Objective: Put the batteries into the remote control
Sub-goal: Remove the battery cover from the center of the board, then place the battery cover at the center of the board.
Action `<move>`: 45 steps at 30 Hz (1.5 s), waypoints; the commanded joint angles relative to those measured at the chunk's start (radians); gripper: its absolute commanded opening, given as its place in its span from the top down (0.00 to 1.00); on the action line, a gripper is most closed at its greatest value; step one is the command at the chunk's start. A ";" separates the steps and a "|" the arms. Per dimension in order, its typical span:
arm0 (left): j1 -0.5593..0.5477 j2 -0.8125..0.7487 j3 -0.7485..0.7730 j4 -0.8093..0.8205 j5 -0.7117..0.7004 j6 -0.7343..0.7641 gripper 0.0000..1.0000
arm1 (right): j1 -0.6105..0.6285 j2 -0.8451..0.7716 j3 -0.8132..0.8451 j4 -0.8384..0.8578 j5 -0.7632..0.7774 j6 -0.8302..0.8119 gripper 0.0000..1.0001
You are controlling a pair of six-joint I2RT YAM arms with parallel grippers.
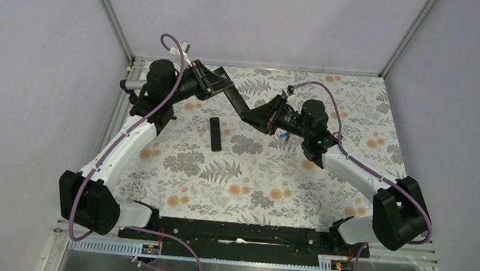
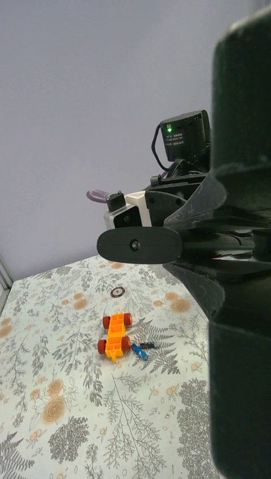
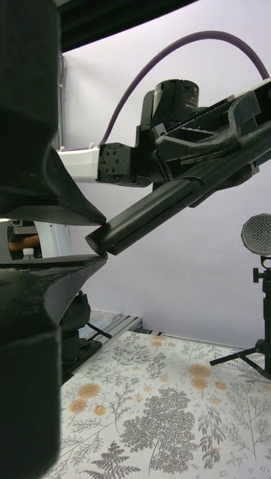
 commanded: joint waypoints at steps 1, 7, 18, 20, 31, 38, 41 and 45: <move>-0.007 -0.037 0.012 0.025 -0.023 0.045 1.00 | 0.002 -0.031 0.056 -0.106 0.023 -0.016 0.71; -0.009 -0.038 0.000 0.011 -0.039 0.076 1.00 | 0.001 -0.027 0.068 -0.118 0.019 -0.002 0.84; -0.035 -0.044 -0.009 -0.097 -0.127 0.232 1.00 | 0.000 -0.082 -0.001 0.052 0.098 -0.072 1.00; -0.038 -0.046 -0.031 -0.109 -0.137 0.254 1.00 | 0.001 -0.099 -0.002 0.064 0.118 -0.104 1.00; -0.039 -0.115 -0.112 -0.167 -0.192 0.388 1.00 | -0.037 -0.204 -0.064 -0.332 0.245 -0.225 1.00; -0.039 -0.139 -0.107 -0.122 -0.058 0.446 1.00 | -0.077 -0.211 -0.248 -0.509 0.274 -0.156 1.00; -0.039 -0.145 -0.104 -0.101 0.007 0.469 1.00 | -0.099 -0.207 -0.306 -0.520 0.276 -0.134 1.00; -0.039 -0.153 -0.108 -0.056 0.084 0.496 1.00 | -0.125 -0.189 -0.350 -0.546 0.291 -0.123 1.00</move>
